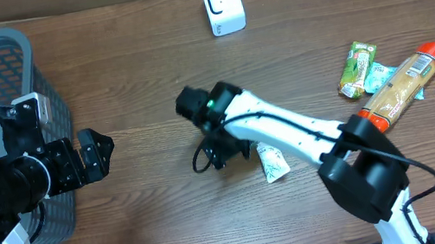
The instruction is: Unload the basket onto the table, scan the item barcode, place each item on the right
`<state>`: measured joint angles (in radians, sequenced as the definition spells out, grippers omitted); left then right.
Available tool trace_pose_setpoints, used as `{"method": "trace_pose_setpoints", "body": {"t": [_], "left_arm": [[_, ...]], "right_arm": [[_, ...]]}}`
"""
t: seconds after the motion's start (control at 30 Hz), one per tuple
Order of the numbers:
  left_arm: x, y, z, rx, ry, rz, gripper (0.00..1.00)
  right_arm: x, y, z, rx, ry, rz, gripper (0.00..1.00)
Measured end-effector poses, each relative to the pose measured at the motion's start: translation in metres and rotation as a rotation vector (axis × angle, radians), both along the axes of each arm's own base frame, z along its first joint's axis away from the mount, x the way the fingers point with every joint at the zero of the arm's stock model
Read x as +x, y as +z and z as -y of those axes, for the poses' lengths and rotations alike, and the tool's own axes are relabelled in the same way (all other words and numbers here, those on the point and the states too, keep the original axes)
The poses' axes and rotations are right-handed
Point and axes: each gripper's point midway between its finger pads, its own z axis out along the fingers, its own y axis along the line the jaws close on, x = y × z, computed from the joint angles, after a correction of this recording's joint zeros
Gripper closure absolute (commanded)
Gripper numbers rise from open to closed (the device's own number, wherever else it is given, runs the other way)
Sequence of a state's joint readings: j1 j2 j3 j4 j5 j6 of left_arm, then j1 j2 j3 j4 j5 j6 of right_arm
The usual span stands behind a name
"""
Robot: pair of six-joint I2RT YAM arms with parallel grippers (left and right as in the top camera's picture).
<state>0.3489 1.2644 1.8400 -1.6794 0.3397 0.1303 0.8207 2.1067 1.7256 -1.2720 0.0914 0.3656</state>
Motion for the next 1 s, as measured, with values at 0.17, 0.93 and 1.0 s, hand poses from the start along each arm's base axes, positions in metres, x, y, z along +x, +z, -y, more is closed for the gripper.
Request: {"method": "trace_pose_setpoints", "body": {"t": [0.17, 0.93, 1.0], "left_arm": [[0.000, 0.000, 0.000, 0.000, 0.000, 0.000, 0.00], [0.000, 0.000, 0.000, 0.000, 0.000, 0.000, 0.00], [0.000, 0.000, 0.000, 0.000, 0.000, 0.000, 0.00]], "right_arm": [[0.030, 0.045, 0.018, 0.132, -0.114, 0.028, 0.02], [0.078, 0.099, 0.097, 0.265, -0.187, 0.106, 0.00], [0.074, 0.093, 0.094, 0.294, -0.146, 0.076, 0.00]]}}
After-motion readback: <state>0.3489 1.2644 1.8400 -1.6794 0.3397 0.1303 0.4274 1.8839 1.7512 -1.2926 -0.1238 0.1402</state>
